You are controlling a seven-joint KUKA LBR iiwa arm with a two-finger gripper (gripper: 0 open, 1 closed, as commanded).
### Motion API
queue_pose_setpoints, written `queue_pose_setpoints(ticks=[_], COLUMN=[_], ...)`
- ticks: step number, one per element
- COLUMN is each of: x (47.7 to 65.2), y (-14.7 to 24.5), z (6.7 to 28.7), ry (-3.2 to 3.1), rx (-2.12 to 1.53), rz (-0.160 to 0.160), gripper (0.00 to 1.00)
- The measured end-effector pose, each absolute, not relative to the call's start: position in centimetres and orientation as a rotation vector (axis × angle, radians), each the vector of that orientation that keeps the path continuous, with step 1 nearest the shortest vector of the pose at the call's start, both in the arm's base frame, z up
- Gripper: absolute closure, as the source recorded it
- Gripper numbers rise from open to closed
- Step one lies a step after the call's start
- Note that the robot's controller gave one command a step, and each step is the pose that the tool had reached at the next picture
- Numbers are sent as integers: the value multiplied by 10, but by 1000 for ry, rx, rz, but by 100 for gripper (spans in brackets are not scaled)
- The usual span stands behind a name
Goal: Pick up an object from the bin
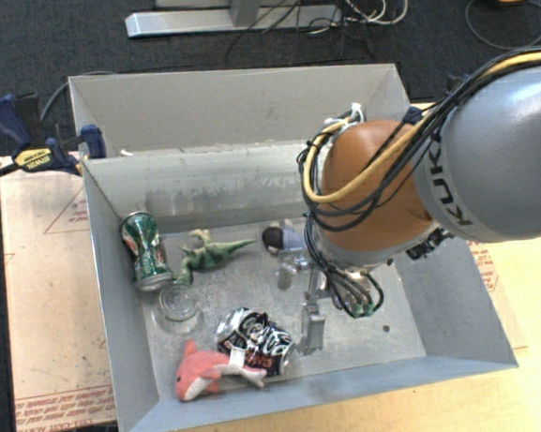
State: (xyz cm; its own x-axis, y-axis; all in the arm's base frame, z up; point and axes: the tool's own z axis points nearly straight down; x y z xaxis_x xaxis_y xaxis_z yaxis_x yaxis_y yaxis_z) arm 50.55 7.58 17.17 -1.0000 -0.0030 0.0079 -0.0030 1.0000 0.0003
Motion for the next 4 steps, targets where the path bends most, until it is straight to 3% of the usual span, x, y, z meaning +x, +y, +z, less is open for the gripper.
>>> queue_pose_setpoints(ticks=[1,2,3,4], x=[507,502,493,512], y=[75,104,128,121], z=[176,115,80,71], ry=[-3142,-3133,-3141,-3103], rx=[0,189,97,485], rz=[-2,-3,-4,-7], gripper=[0,0,0,100])
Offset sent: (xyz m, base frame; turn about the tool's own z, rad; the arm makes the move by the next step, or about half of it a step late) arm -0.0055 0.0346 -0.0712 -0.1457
